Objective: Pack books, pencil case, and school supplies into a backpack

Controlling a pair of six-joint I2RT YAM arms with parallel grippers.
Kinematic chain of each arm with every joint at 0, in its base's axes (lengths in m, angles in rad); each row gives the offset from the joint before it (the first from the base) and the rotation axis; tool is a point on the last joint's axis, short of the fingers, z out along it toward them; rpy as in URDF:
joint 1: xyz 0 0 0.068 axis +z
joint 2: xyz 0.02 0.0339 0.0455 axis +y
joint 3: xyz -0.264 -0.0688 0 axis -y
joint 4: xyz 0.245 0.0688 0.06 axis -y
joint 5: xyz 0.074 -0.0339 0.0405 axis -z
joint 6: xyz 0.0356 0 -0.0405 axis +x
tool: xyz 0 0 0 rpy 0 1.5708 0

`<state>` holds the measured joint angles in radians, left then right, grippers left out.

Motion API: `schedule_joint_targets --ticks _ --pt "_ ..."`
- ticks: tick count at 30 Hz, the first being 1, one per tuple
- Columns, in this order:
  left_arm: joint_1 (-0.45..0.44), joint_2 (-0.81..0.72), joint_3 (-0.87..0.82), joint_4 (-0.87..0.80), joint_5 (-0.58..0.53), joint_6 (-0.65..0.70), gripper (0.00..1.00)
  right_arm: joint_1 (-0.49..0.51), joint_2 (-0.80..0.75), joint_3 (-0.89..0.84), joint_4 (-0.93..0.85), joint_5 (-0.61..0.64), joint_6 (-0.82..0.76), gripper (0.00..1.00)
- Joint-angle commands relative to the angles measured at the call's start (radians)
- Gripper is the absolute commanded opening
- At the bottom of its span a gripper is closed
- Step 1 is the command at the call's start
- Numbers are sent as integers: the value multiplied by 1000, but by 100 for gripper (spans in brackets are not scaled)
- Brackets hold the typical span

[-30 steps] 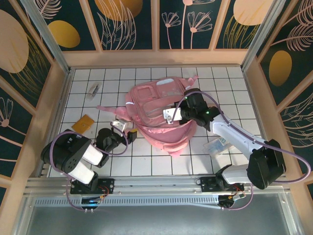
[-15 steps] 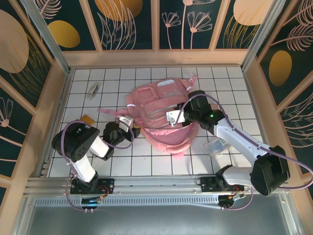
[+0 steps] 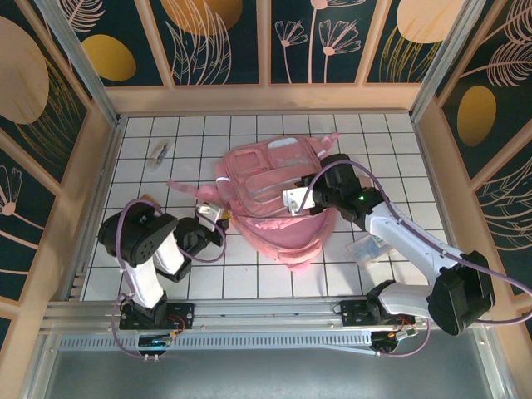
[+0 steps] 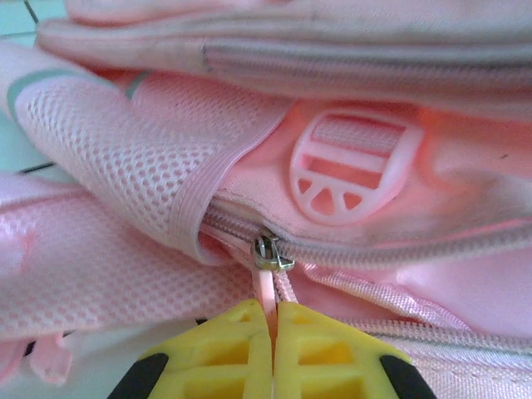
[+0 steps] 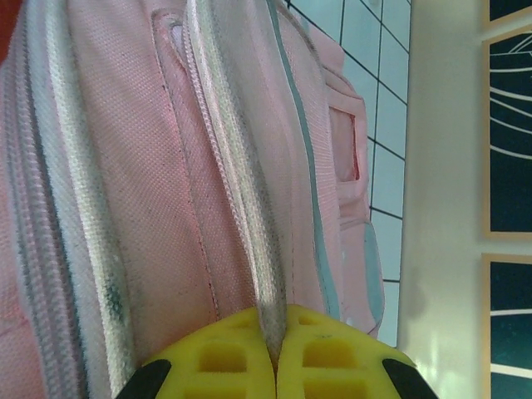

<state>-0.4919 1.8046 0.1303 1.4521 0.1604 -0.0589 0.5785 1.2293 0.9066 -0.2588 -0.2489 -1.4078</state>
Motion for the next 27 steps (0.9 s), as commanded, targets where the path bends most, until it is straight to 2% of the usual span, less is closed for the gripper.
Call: schedule_joint_targets --ticks 1,6,11,13,16,20,27 --pt "3 -84 -13 8 103 61 0 4 1 -4 108 54 10 0" --pt "1 -126 -1 -48 175 56 0 10 47 25 138 82 45 0" --pt "-8 -115 -42 -7 146 31 0 13 82 57 168 120 68 0" --pt "-12 -120 -46 -19 173 34 0 7 90 64 177 124 67 0" --pt "-22 -133 -31 -74 215 44 0 7 101 68 185 127 76 0" --pt "-40 -192 -24 -159 196 20 0 25 125 82 203 154 105 0" --pt "-51 -244 -46 -136 340 5 0 43 211 103 270 204 171 0"
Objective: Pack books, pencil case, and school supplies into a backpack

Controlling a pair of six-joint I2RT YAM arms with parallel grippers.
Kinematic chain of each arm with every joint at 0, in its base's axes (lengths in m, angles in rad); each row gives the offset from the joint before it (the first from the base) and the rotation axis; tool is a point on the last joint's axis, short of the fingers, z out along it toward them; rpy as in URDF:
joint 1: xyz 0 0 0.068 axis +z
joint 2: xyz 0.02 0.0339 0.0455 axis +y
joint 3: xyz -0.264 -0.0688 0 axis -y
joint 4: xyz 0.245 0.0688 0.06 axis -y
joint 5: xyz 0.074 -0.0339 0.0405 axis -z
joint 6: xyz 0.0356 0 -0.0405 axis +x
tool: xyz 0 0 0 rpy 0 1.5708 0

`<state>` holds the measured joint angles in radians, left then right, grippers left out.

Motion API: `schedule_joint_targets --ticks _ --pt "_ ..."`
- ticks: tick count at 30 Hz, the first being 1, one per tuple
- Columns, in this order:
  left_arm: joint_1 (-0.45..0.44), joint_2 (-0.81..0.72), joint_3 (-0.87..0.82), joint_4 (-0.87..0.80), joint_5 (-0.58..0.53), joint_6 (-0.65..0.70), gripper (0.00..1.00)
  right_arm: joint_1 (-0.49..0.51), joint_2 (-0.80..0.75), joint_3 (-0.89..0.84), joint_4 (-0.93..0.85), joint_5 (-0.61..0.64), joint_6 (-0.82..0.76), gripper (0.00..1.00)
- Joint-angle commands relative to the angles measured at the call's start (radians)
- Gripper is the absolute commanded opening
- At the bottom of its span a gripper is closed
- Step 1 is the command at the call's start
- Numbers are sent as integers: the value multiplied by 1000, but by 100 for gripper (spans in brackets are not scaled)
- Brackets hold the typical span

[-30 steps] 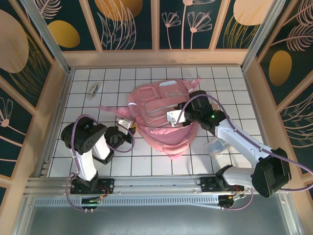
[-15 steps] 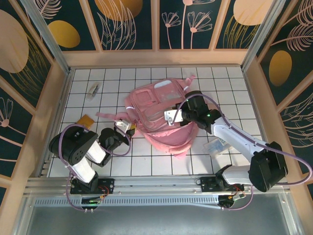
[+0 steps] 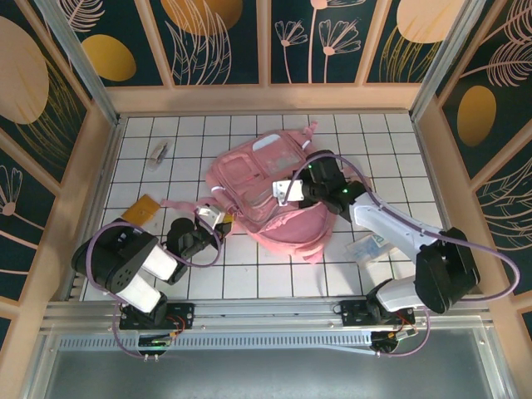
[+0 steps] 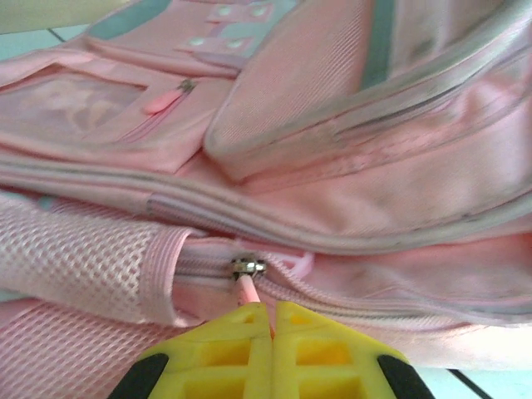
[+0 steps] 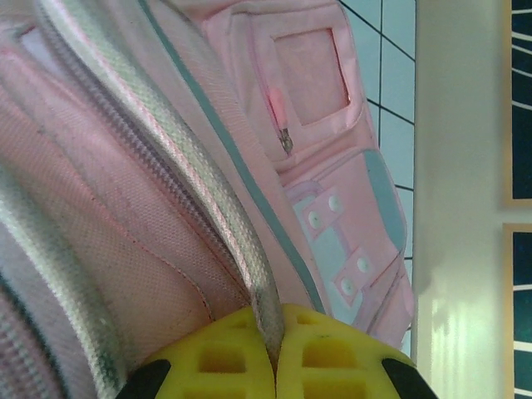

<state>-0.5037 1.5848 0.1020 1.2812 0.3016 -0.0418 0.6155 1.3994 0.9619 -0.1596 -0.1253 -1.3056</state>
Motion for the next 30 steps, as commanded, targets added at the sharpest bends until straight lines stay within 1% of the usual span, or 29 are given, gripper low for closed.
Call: schedule_joint_targets --ticks 1,3,4,5,6,7,8,10,12,14,15,17,18,19,21,22,23,24,25,26,27,28,29,30 --pt "-39 -26 -22 37 199 -7 0 6 52 49 172 86 74 0" --pt "-39 -26 -34 43 197 -1 0 2 64 42 184 84 89 0" --pt "-40 -26 -36 39 187 -1 0 -4 62 48 156 56 94 0" --pt "-39 -24 -38 35 180 2 0 -12 55 56 111 12 89 6" --pt "-39 -20 -41 35 168 1 0 -21 44 72 34 -51 70 29" --pt "-39 -14 -44 39 151 -6 0 -31 32 87 -41 -103 52 46" --pt "-39 -9 -50 51 138 -10 0 -40 22 95 -86 -131 56 52" --pt "-39 7 -78 105 87 -42 0 -62 3 135 -211 -168 71 54" --pt "-39 9 -106 162 60 -77 0 -63 -17 163 -294 -187 80 55" --pt "-39 -15 -126 195 59 -125 0 -63 -42 174 -314 -204 98 55" --pt "-39 -50 -130 182 72 -144 0 -63 -50 184 -320 -217 112 55" --pt "-38 -153 -115 63 50 -177 0 -63 -55 208 -328 -213 140 56" --pt "-39 -226 -99 -46 16 -195 1 -56 -54 219 -323 -205 168 56" --pt "-39 -307 -80 -159 -18 -206 12 -41 -53 226 -303 -198 216 56" --pt "-39 -481 -29 -376 -79 -224 41 -7 -61 213 -204 -158 349 56" --pt "-38 -569 18 -525 -138 -259 53 18 -72 190 -121 -111 448 56" --pt "-37 -639 68 -660 -223 -313 64 47 -88 163 -31 -44 541 57" --pt "-31 -694 132 -823 -339 -398 72 83 -103 132 92 70 669 58" --pt "-11 -724 191 -962 -406 -453 74 116 -113 112 183 197 824 62" --pt "19 -729 230 -1045 -368 -453 73 140 -118 106 223 297 963 68" --pt "59 -715 262 -1100 -278 -448 72 153 -123 109 226 390 1150 73" --pt "86 -689 293 -1157 -210 -463 74 157 -128 115 201 465 1345 74" --pt "97 -655 324 -1213 -200 -500 75 153 -134 119 145 501 1520 76" --pt "106 -606 367 -1287 -204 -541 77 146 -145 120 85 508 1694 84"
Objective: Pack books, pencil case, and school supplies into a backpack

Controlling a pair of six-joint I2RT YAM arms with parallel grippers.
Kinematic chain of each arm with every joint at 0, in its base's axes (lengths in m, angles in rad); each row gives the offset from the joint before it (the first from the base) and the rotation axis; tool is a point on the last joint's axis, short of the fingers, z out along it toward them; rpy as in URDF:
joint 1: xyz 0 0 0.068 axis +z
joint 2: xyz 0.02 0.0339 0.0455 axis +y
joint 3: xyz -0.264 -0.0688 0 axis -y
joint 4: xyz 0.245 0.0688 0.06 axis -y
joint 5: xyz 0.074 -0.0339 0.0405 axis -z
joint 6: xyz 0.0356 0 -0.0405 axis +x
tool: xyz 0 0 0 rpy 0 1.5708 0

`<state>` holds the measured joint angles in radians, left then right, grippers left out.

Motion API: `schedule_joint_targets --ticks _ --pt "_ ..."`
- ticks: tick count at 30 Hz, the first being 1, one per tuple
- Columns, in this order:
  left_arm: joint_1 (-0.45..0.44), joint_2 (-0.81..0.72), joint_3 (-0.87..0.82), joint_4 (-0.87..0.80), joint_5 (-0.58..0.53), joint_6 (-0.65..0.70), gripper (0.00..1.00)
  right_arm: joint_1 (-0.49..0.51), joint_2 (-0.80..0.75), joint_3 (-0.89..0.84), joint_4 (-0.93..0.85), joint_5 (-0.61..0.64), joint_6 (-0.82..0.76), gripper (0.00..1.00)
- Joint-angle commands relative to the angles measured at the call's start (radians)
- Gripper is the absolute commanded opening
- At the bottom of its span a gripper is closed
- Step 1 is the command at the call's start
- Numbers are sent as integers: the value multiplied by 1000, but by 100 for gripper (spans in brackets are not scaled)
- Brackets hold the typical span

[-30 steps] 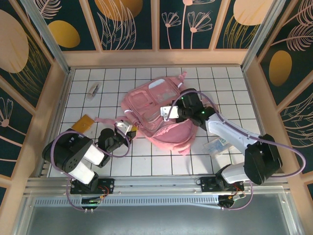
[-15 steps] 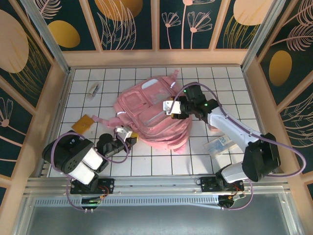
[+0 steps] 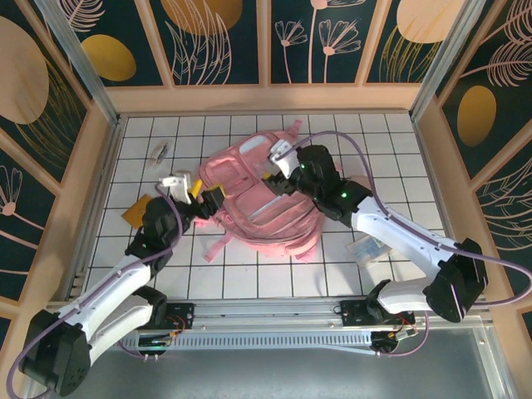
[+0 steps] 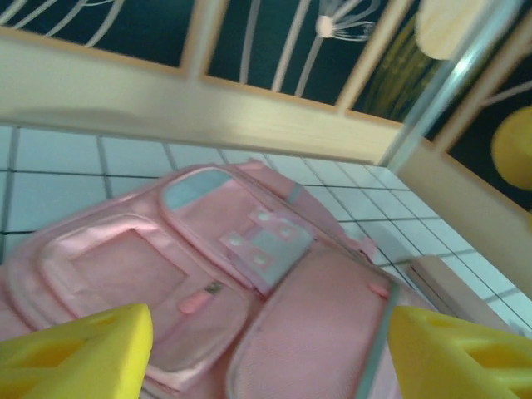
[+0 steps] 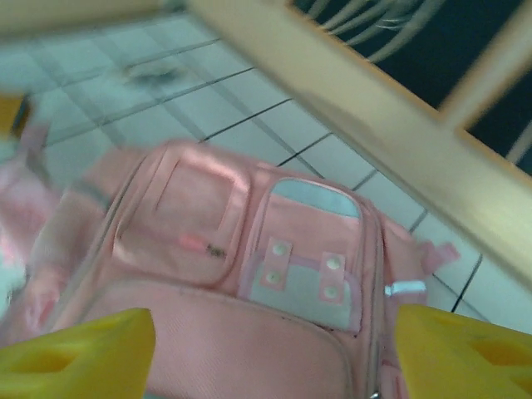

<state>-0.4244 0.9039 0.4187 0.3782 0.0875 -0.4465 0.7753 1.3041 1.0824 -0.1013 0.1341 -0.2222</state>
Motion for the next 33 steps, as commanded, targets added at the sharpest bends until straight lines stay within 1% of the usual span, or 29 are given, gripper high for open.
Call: schedule_joint_targets --ticks 1,2,4,5,7,8,11,14,15,16,18,20,21,22,23,26,29,31,33 --pt "42 137 103 -470 11 -156 78 -25 -64 -14 -14 198 732 94" --pt "56 201 152 -540 13 -167 78 -34 -79 -43 -15 156 813 95" --pt "82 332 261 -683 10 -185 79 -34 -109 -121 -6 99 1046 91" --pt "88 379 298 -733 5 -190 78 -25 -112 -142 -7 62 1133 88" --pt "94 435 353 -805 -3 -200 77 30 -83 -131 -96 49 1284 79" --pt "95 445 370 -825 -7 -210 76 66 -65 -115 -135 53 1328 77" --pt "110 446 411 -872 -36 -251 76 191 8 -61 -204 66 1385 70" --pt "147 473 423 -869 -35 -277 73 292 104 -8 -199 43 1410 63" --pt "163 502 424 -855 -8 -281 70 327 134 -2 -169 41 1408 61" --pt "173 532 432 -846 20 -282 70 353 158 1 -137 43 1405 58" --pt "179 607 461 -832 70 -289 64 403 216 2 -58 42 1407 54" --pt "180 650 473 -805 132 -302 58 427 279 12 4 30 1421 46" --pt "180 657 468 -779 164 -312 53 436 317 29 19 35 1434 43" --pt "180 660 461 -761 186 -321 51 444 353 42 21 47 1445 37" --pt "180 657 456 -749 197 -329 51 457 391 73 20 71 1455 35" --pt "179 641 466 -754 182 -318 52 479 506 178 -40 148 1511 33" --pt "180 631 460 -760 170 -307 56 500 592 228 -50 197 1598 33" --pt "180 648 450 -754 159 -295 56 517 647 282 -103 253 1641 33" --pt "180 679 442 -748 144 -286 54 521 705 355 -186 296 1671 33"
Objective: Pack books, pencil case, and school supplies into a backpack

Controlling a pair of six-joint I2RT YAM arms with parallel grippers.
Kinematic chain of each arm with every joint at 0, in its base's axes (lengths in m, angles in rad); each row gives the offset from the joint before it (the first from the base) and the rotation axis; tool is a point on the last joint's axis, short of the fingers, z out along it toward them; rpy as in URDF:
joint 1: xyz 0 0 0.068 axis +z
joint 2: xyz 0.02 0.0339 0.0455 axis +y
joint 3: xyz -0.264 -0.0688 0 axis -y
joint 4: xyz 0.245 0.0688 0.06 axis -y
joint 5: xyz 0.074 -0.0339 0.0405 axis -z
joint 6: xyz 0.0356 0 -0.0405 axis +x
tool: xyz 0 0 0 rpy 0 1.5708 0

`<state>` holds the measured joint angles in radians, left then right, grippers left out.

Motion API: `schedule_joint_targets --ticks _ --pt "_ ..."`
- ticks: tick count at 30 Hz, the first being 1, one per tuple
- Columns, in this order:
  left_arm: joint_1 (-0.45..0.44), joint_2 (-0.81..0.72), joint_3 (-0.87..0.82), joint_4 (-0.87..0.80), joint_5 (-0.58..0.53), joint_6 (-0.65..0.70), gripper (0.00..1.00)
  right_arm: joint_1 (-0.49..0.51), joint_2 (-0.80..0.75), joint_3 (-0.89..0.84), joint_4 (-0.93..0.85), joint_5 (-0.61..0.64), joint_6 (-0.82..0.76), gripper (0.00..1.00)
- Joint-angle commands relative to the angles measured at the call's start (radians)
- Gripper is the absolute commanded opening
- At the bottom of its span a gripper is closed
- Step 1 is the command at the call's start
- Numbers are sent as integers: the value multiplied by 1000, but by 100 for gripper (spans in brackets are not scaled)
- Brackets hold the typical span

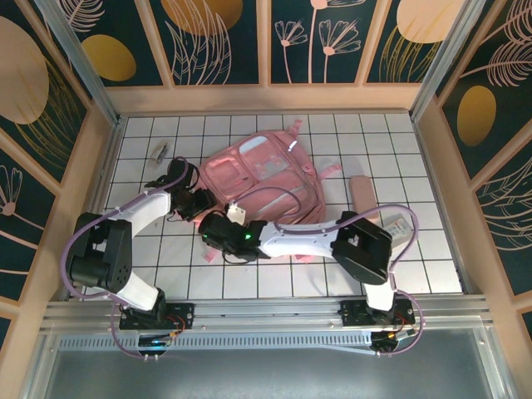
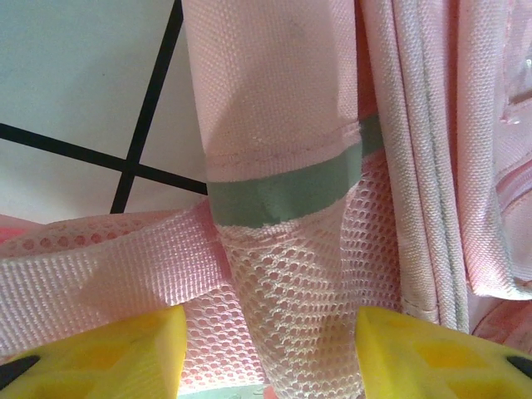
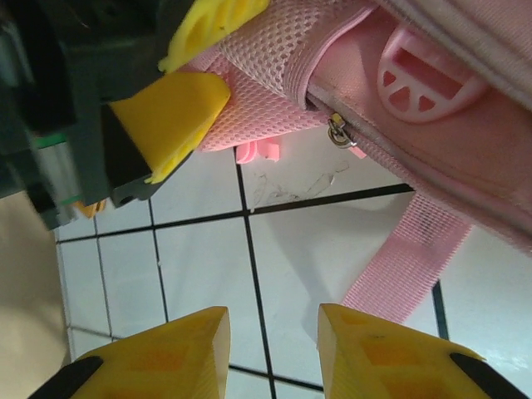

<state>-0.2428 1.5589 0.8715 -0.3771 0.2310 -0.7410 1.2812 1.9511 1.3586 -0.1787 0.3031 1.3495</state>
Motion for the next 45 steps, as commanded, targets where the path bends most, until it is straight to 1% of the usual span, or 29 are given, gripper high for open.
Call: schedule_joint_targets --ticks 1,3,4,5,6,8,9,12,15,16,18,23,25,28,31,34,37,39,42,43,45 --pt "-2 38 -11 15 -3 14 53 16 79 111 -150 140 120 33" --pt "-2 64 -1 22 -25 21 51 14 119 165 -190 181 105 33" --pt "-2 69 7 24 -32 22 48 14 136 186 -208 196 101 34" --pt "0 77 15 30 -36 22 43 15 156 212 -227 221 87 35" --pt "-1 84 23 33 -36 17 33 15 178 238 -259 250 80 35" --pt "1 99 33 41 -12 15 8 14 216 284 -331 314 92 35" --pt "2 106 41 40 12 18 0 13 230 299 -352 341 87 35" --pt "4 89 51 18 30 20 0 -3 246 307 -345 368 39 36" --pt "6 38 61 -32 1 23 0 -29 230 279 -317 325 -7 38" --pt "6 25 66 -47 7 23 0 -35 220 263 -297 311 -30 38" --pt "6 4 80 -82 43 11 0 -51 207 226 -267 285 -58 38" --pt "6 -28 81 -107 141 -31 0 -84 193 165 -189 227 -131 37" --pt "5 -36 77 -114 166 -33 0 -94 187 161 -180 233 -137 34" --pt "5 -45 66 -123 164 -23 0 -111 174 138 -131 231 -164 33" --pt "6 -39 68 -129 152 4 0 -126 165 121 -70 197 -192 33" --pt "5 -31 75 -134 143 2 0 -123 187 144 -91 199 -157 32" --pt "6 -42 55 -114 192 -49 0 -113 205 170 -123 209 -89 33" --pt "5 -58 35 -98 215 -79 0 -94 222 195 -170 253 -18 38" --pt "6 -69 12 -74 253 -106 0 -62 273 277 -300 339 116 42" --pt "6 -68 8 -69 263 -110 0 -55 286 295 -322 375 132 42" --pt "6 -59 -1 -67 272 -111 0 -50 299 296 -320 410 138 36"
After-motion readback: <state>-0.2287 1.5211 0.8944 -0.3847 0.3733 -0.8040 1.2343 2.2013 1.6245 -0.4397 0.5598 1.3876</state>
